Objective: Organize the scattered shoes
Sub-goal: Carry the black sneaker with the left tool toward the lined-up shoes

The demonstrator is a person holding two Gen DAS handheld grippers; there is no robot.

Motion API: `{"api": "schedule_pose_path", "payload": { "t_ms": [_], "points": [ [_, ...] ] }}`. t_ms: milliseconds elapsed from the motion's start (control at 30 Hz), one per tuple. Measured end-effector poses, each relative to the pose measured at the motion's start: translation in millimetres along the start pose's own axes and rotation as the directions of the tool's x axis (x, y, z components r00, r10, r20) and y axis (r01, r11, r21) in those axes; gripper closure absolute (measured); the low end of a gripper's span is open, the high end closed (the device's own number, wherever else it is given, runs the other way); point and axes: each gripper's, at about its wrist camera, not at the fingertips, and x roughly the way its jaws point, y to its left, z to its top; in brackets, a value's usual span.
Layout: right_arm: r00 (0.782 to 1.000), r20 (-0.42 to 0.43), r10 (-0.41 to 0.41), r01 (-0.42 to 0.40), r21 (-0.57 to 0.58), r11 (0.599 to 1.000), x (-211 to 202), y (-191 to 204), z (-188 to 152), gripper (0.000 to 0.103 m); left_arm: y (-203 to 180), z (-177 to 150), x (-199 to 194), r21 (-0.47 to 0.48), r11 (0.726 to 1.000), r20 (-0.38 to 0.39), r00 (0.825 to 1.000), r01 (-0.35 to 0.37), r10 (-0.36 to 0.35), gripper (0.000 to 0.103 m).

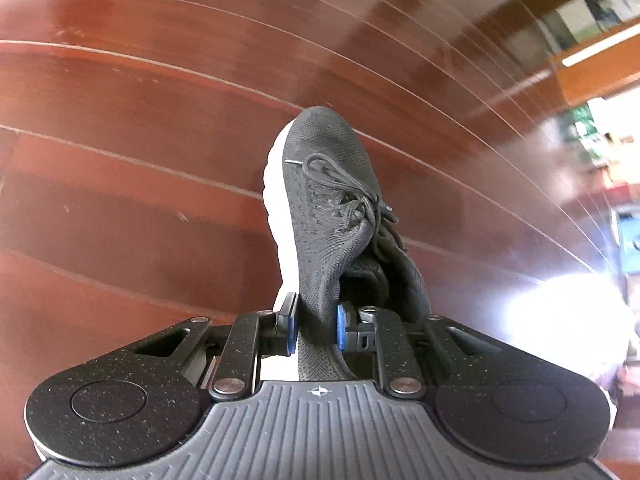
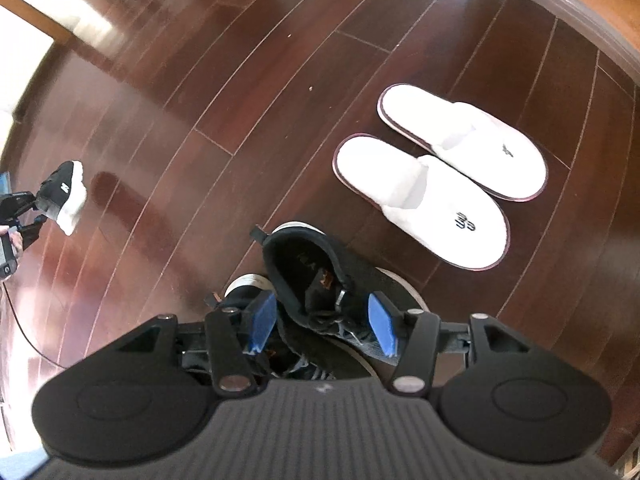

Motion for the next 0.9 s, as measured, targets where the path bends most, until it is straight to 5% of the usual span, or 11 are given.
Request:
{"api": "schedule_pose_path", "payload": {
  "t_ms": [233,400,567,767,900],
  "points": [
    [0.991,0.104,0.080,-0.082,0.014,0.997,-45.4,-53.4,-45.5,0.049,-48.9,-56.0,-42.8,0.078,0.993,-0.032,0.996,0.087,-0.084,0.080],
    [0.964,0.219,0.150,-0.155,0.005,0.988,-102.9,-118.6,-68.7,0.049,-75.4,-107.4,-87.8,0.122,0.984,-0.024,0.991,0.133,-0.131,0.079],
    [0.932,0.302,0.200,-0.198,-0.039,0.979,-167.2,-195.7,-79.4,0.049,-107.7,-195.5,-151.5,0.102,0.982,0.031,0.986,0.160,-0.164,0.078],
    [0.921,0.334,0.201,-0.157,-0.153,0.976,-255.4,-253.4,-86.7,0.049,-131.8,-303.1,-199.0,0.030,0.981,0.041,0.981,0.190,-0.191,0.077],
    [0.917,0.384,0.109,-0.090,-0.066,0.994,-293.2,-282.9,-112.2,0.048,-145.4,-341.9,-204.4,0.079,0.975,-0.061,0.977,0.208,-0.204,0.073]
  ]
}}
